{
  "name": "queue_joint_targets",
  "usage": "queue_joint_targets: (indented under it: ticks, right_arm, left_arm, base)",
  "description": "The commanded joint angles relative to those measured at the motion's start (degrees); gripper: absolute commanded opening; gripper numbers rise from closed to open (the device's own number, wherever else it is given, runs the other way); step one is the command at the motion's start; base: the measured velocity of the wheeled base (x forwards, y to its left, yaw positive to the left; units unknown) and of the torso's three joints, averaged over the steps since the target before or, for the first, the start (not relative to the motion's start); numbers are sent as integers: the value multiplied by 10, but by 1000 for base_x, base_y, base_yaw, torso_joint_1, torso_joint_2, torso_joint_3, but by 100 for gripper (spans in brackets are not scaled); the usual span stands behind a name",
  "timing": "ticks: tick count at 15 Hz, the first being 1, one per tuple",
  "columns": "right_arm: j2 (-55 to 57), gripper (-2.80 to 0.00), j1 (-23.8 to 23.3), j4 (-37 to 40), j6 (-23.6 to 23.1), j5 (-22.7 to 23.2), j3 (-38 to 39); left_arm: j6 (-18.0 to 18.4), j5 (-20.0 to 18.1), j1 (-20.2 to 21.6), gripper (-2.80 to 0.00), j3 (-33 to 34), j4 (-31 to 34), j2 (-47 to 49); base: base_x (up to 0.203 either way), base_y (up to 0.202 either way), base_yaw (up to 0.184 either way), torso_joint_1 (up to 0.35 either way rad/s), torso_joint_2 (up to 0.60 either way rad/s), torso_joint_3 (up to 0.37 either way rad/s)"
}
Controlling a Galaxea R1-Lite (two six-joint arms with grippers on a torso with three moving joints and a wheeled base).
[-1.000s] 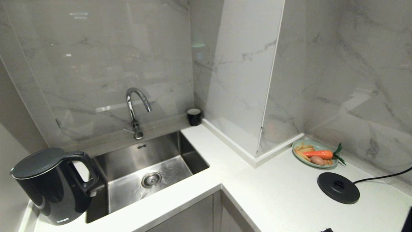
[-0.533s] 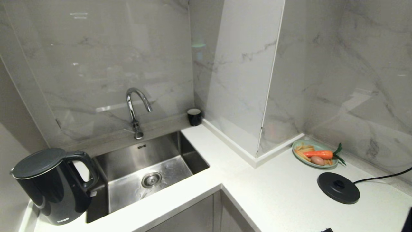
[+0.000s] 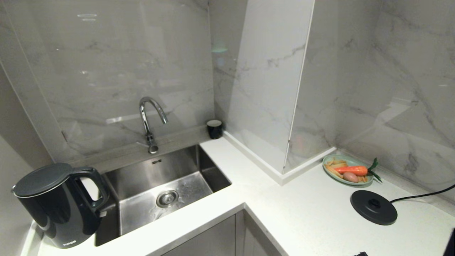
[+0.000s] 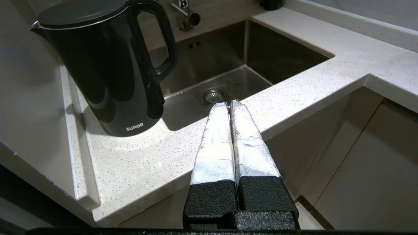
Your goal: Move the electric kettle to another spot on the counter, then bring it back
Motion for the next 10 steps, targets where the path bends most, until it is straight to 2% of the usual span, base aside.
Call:
queue_joint_targets:
  ticks: [1, 7, 10]
  right_arm:
    - [0, -280, 0, 0, 0, 0, 0]
    - [0, -280, 0, 0, 0, 1, 0]
    - [0, -280, 0, 0, 0, 0, 0]
  left_arm:
    - [0, 0, 0, -280, 0, 2, 1]
    - [1, -4, 0, -280, 0, 2, 1]
    - [1, -4, 0, -280, 0, 2, 1]
  base:
    - [0, 0, 0, 0, 0, 0]
    - [0, 0, 0, 0, 0, 0]
    - [-2, -9, 162, 8, 1, 2]
